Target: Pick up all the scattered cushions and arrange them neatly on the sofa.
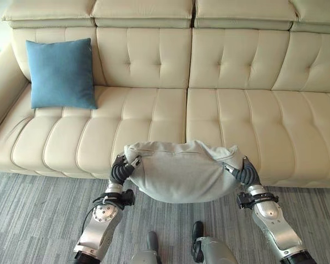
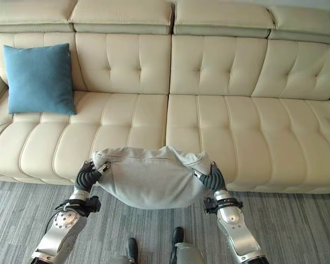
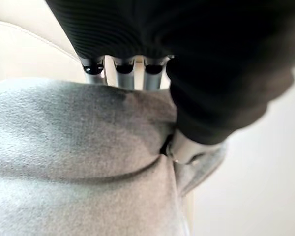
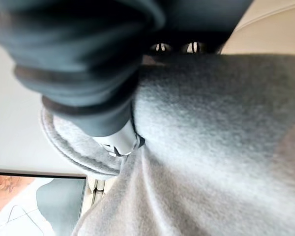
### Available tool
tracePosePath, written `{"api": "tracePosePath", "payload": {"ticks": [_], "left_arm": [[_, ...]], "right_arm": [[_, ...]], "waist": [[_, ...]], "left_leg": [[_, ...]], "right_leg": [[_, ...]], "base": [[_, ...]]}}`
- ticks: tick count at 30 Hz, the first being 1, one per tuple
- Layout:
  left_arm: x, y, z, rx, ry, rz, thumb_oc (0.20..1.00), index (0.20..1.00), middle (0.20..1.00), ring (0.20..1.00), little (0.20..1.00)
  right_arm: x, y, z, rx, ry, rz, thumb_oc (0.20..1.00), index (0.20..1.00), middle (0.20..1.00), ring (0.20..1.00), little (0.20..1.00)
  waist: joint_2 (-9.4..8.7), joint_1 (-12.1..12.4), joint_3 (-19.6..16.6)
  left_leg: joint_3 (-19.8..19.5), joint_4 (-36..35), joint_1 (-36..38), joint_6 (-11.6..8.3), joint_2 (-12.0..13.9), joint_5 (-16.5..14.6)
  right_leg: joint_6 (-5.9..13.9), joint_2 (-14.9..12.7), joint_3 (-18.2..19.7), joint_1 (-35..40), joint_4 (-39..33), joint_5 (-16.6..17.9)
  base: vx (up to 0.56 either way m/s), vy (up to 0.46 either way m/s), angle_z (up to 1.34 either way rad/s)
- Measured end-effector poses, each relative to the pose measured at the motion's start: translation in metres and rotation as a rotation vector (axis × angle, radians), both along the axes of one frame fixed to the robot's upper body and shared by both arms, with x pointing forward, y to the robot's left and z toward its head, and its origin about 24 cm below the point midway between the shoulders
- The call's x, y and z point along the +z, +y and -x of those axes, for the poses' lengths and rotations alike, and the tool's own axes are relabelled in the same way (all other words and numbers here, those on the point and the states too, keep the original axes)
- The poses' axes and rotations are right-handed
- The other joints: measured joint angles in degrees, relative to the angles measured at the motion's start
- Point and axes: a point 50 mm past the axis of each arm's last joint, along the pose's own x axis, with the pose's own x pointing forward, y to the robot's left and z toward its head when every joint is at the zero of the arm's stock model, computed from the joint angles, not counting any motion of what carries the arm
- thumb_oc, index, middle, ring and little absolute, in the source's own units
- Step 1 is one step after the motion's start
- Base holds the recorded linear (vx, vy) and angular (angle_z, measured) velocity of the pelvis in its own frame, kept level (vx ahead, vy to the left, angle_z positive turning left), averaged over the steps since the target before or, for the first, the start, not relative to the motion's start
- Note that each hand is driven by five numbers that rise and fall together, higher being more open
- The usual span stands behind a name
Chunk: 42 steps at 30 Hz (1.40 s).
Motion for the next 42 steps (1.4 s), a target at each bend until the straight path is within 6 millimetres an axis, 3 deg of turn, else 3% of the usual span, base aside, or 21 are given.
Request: {"api": "tracePosePath", "payload": {"ticks": [2,5,7,10,12,13,15,16,18,20,24,25,27,28,31,33,35,37,38,41,42], "left_arm": [[-0.004,-0.002,0.003,-0.012,0.016,0.002,0.2,0.2,0.2,0.2,0.2],[-0.009,-0.002,0.008,-0.02,0.037,0.004,0.2,0.2,0.2,0.2,0.2],[-0.012,-0.002,0.011,-0.028,0.053,0.006,0.2,0.2,0.2,0.2,0.2],[-0.015,-0.004,0.012,-0.039,0.07,0.009,0.2,0.2,0.2,0.2,0.2],[-0.019,-0.004,0.013,-0.041,0.09,0.01,0.2,0.2,0.2,0.2,0.2],[-0.021,-0.004,0.014,-0.038,0.1,0.01,0.2,0.2,0.2,0.2,0.2],[-0.028,-0.001,0.024,-0.024,0.13,0.012,0.2,0.2,0.2,0.2,0.2],[-0.029,0.0,0.027,-0.026,0.141,0.01,0.2,0.2,0.2,0.2,0.2],[-0.032,0.002,0.031,-0.028,0.156,0.0,0.2,0.2,0.2,0.2,0.2],[-0.03,0.005,0.029,-0.039,0.15,-0.014,0.2,0.2,0.2,0.2,0.2],[-0.019,0.016,0.019,-0.036,0.113,-0.054,0.2,0.2,0.2,0.2,0.2],[-0.013,0.022,0.015,-0.024,0.09,-0.068,0.2,0.2,0.2,0.2,0.2],[-0.008,0.029,0.012,-0.005,0.069,-0.082,0.2,0.2,0.2,0.2,0.2],[-0.007,0.03,0.011,0.0,0.066,-0.082,0.2,0.2,0.2,0.2,0.2],[-0.008,0.031,0.012,0.006,0.066,-0.078,0.2,0.2,0.2,0.2,0.2],[-0.01,0.03,0.012,0.009,0.072,-0.07,0.2,0.2,0.2,0.2,0.2],[-0.02,0.024,0.013,0.023,0.101,-0.038,0.2,0.2,0.2,0.2,0.2],[-0.022,0.022,0.017,0.015,0.113,-0.038,0.2,0.2,0.2,0.2,0.2],[-0.024,0.023,0.02,0.016,0.119,-0.04,0.2,0.2,0.2,0.2,0.2],[-0.031,0.016,0.026,0.006,0.149,-0.023,0.2,0.2,0.2,0.2,0.2],[-0.028,0.015,0.026,0.002,0.138,-0.022,0.2,0.2,0.2,0.2,0.2]], "right_arm": [[0.001,-0.004,0.0,0.001,-0.001,0.018,0.2,0.2,0.2,0.2,0.2],[-0.001,-0.004,0.002,-0.002,0.009,0.018,0.2,0.2,0.2,0.2,0.2],[-0.001,-0.006,0.002,-0.005,0.009,0.023,0.2,0.2,0.2,0.2,0.2],[0.001,-0.01,0.001,-0.024,0.003,0.02,0.2,0.2,0.2,0.2,0.2],[0.001,-0.011,0.001,-0.033,-0.001,0.016,0.2,0.2,0.2,0.2,0.2],[0.0,-0.009,0.001,-0.034,0.005,0.011,0.2,0.2,0.2,0.2,0.2],[-0.004,-0.006,0.006,-0.02,0.026,0.002,0.2,0.2,0.2,0.2,0.2],[-0.007,-0.005,0.008,-0.022,0.038,-0.005,0.2,0.2,0.2,0.2,0.2],[-0.011,-0.004,0.013,-0.018,0.06,-0.011,0.2,0.2,0.2,0.2,0.2],[-0.012,-0.004,0.014,-0.018,0.062,-0.016,0.2,0.2,0.2,0.2,0.2],[-0.005,0.005,0.004,0.013,0.028,-0.041,0.2,0.2,0.2,0.2,0.2],[-0.003,0.011,0.001,0.044,0.021,-0.041,0.2,0.2,0.2,0.2,0.2],[0.001,0.016,-0.003,0.073,0.006,-0.05,0.2,0.2,0.2,0.2,0.2],[0.001,0.017,-0.003,0.077,0.006,-0.053,0.2,0.2,0.2,0.2,0.2],[0.001,0.018,-0.005,0.091,0.004,-0.052,0.2,0.2,0.2,0.2,0.2],[0.002,0.017,-0.005,0.096,0.003,-0.044,0.2,0.2,0.2,0.2,0.2],[-0.001,0.014,-0.002,0.086,0.021,-0.036,0.2,0.2,0.2,0.2,0.2],[-0.005,0.013,0.003,0.079,0.038,-0.04,0.2,0.2,0.2,0.2,0.2],[-0.005,0.012,0.003,0.081,0.036,-0.037,0.2,0.2,0.2,0.2,0.2],[-0.003,0.005,0.001,0.082,0.036,-0.001,0.2,0.2,0.2,0.2,0.2],[0.001,0.003,-0.002,0.089,0.022,0.013,0.2,0.2,0.2,0.2,0.2]], "waist": [[0.97,1.0,-1.1],[0.24,1.3,-1.4],[0.25,1.5,-1.5],[-0.05,1.8,-1.5],[0.16,3.7,-1.5],[0.18,4.5,-1.5],[2.55,6.2,-3.0],[2.71,6.1,-3.4],[1.26,5.0,-4.0],[0.08,4.0,-4.0],[-1.12,6.2,-3.6],[-1.2,6.7,-3.2],[-0.39,7.4,-2.1],[-0.38,6.9,-2.0],[-0.06,6.2,-1.0],[0.91,4.9,0.3],[1.13,3.1,0.9],[-0.59,3.3,0.8],[-1.43,3.4,1.2],[0.46,4.2,1.6],[0.97,4.2,1.7]], "left_leg": [[-0.2,1.6,-0.7,-0.38,0.9,0.3],[0.1,9.2,-6.6,-0.35,0.5,-0.8],[0.4,6.3,-8.3,-0.14,-0.9,-0.7],[0.6,0.3,-11.9,-0.45,-5.3,-0.3],[0.3,-3.1,-14.3,-0.68,-7.5,1.7],[0.1,-3.4,-14.4,-0.59,-7.8,2.3],[-2.5,-3.8,-12.3,0.31,-6.0,2.5],[-2.7,-4.3,-11.5,2.49,-6.5,4.8],[-1.6,-4.2,-10.5,2.83,-8.5,6.3],[-0.5,-4.4,-9.8,4.04,-10.1,6.6],[2.6,-4.2,-8.5,5.37,-11.2,5.7],[3.2,-4.1,-6.9,6.7,-10.9,4.5],[3.2,-4.7,-4.8,9.18,-9.8,2.6],[3.1,-5.1,-4.3,8.95,-9.8,2.0],[3.1,-5.1,-4.3,10.14,-9.5,1.0],[1.6,-5.0,-4.4,9.95,-9.0,1.0],[-1.8,-4.5,-4.3,7.53,-9.4,1.6],[-4.4,-4.3,-3.5,6.24,-9.9,0.8],[-5.9,-3.7,-3.3,5.31,-10.1,1.0],[-10.1,-4.7,-3.2,2.76,-7.2,1.8],[-10.8,-5.5,-3.2,2.39,-5.5,2.1]], "right_leg": [[-0.36,0.9,-0.4,0.7,-0.7,-0.1],[-2.84,0.6,0.0,0.8,-2.3,-0.7],[-3.51,0.5,0.2,0.9,-3.1,-0.1],[-3.54,0.1,1.0,2.0,-5.5,-0.1],[-3.38,0.5,2.6,2.5,-6.0,-0.1],[-2.74,0.9,3.6,3.1,-6.0,-0.4],[-0.99,3.5,6.4,4.5,-5.2,-2.2],[0.34,3.2,7.0,4.8,-3.6,-3.7],[2.86,0.9,7.9,5.0,-2.1,-5.5],[3.87,-1.1,8.3,5.9,-2.5,-5.8],[7.13,-4.9,8.6,5.7,-1.9,-3.5],[8.73,-5.6,8.7,5.5,0.1,-2.3],[10.72,-5.4,8.2,0.0,11.0,-5.3],[9.62,-5.8,7.6,-1.6,12.2,-6.6],[8.34,-6.9,7.2,-7.1,9.3,-4.9],[8.68,-6.7,7.0,-10.1,3.9,-1.5],[9.27,-6.0,9.7,-12.0,-0.8,3.5],[6.98,-5.7,8.0,-9.8,-0.6,4.9],[4.6,-5.3,7.6,-8.4,-1.9,8.0],[2.33,-3.1,2.7,-6.6,-2.5,8.8],[0.46,-1.8,0.4,-6.2,-2.5,8.2]], "base": [[0.13,-0.072,0.05],[0.1,-0.002,0.04],[0.18,0.058,-0.06],[0.16,0.051,0.05],[0.22,0.07,-0.39],[0.27,0.124,-0.97],[0.22,0.106,-1.01],[0.13,0.066,-0.56],[0.13,0.11,-0.21],[0.11,0.113,-0.1],[0.09,0.072,-0.5],[0.17,0.061,-0.76],[0.11,-0.005,-0.54],[0.11,-0.04,-0.05],[0.19,-0.062,-0.03],[0.29,-0.162,0.29],[0.25,-0.232,0.84],[0.07,-0.19,0.9],[0.14,-0.301,0.81],[0.1,-0.158,0.72],[0.08,-0.137,0.6]]}}
